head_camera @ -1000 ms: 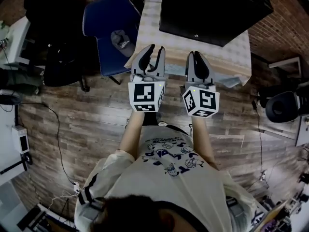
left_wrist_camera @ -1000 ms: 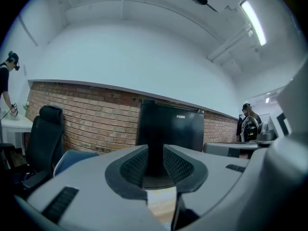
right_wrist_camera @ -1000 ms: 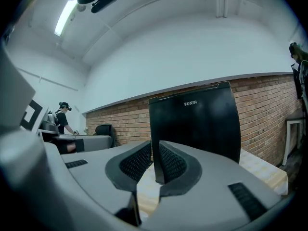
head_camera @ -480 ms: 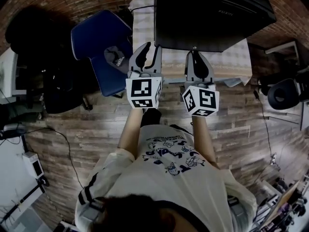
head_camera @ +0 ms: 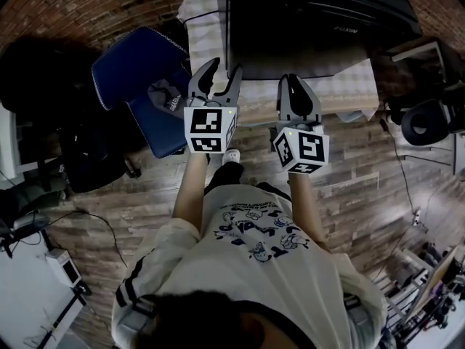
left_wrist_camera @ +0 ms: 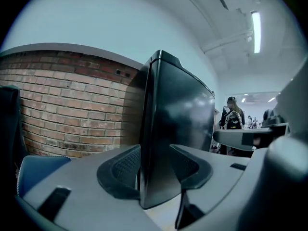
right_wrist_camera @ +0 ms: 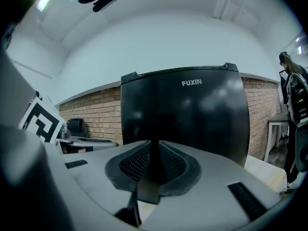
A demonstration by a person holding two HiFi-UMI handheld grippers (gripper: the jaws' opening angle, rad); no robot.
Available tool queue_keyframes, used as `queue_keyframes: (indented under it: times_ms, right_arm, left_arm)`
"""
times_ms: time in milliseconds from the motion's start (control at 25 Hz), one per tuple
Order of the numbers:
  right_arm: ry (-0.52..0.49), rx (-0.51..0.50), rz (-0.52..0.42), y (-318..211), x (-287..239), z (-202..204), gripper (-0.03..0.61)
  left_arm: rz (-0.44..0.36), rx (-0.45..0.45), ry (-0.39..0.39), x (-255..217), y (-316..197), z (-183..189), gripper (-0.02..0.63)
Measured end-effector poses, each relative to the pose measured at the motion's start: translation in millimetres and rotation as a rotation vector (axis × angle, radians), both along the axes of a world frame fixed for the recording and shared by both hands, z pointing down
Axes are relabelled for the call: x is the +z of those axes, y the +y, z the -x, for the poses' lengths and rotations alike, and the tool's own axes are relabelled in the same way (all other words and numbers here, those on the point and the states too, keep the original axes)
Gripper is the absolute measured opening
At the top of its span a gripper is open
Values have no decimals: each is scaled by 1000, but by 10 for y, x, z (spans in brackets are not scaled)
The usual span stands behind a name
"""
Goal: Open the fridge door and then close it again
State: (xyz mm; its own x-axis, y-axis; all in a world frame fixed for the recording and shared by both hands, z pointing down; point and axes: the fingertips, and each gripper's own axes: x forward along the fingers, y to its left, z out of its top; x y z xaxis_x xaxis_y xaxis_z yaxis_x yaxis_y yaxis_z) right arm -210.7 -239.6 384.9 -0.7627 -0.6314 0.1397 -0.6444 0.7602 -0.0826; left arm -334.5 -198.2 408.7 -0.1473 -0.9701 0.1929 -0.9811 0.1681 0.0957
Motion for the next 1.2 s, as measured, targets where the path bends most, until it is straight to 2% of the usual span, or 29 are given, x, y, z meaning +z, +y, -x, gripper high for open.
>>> queue_keyframes:
  times_ms: [360,760,1200]
  right_arm:
    - [40,44,6,-135,88,91,61]
    - [59,54,23,-216,194,128,61]
    - [66,53,40,-216,269,141,61]
  left_arm:
    - [33,126,-6,140,-279,66,200]
    - [16,204,1,167,-442,94,213]
    - [2,338,-7,179,-497,77,213]
